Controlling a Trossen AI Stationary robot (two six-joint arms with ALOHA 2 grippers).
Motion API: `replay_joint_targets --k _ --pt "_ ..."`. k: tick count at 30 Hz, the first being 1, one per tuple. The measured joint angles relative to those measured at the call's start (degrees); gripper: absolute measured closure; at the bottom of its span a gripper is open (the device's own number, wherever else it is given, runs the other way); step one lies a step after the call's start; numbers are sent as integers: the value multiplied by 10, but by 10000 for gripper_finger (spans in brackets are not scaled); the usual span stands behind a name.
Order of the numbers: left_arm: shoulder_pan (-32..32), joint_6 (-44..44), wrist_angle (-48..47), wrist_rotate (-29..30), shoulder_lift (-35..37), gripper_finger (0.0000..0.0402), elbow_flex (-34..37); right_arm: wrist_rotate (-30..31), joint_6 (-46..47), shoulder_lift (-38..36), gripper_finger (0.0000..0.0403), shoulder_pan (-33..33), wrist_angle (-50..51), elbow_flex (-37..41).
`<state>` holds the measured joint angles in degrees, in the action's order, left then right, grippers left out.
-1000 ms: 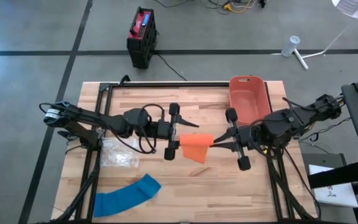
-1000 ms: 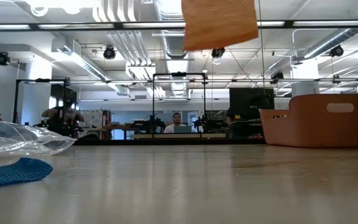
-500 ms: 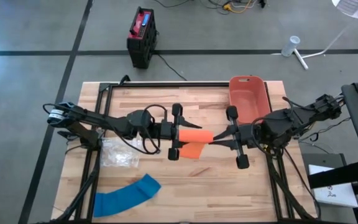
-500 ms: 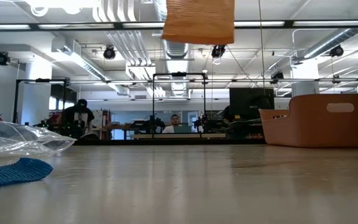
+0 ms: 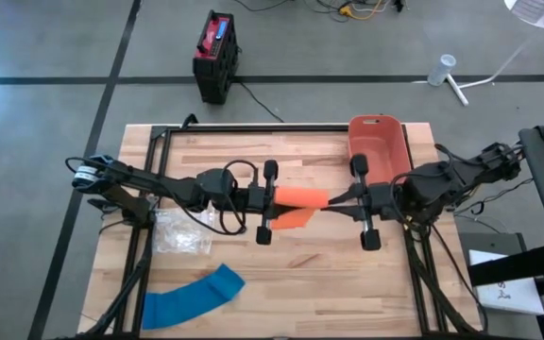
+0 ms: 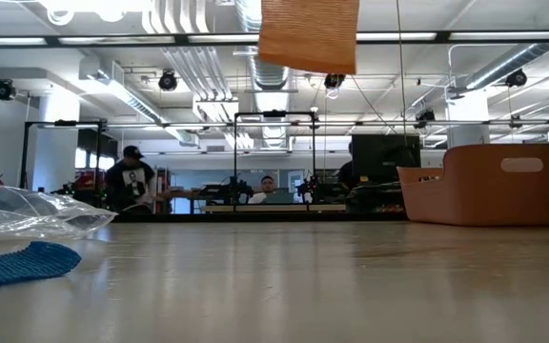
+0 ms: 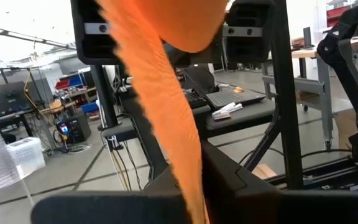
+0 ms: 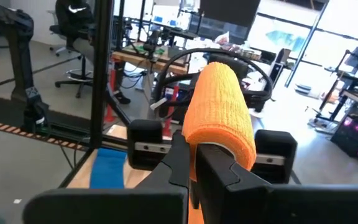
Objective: Roll bandage
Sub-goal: Roll the orange bandage
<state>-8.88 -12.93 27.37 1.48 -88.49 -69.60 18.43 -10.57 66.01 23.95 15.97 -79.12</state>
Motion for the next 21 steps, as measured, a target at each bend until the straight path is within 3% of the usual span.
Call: replay_joint_targets --k 10,21 --pt "-2 2 -27 0 0 386 0 -2 -7 -3 398 0 2 0" --pt "-2 38 -89 40 1 274 0 -3 1 -16 398 0 21 -1"
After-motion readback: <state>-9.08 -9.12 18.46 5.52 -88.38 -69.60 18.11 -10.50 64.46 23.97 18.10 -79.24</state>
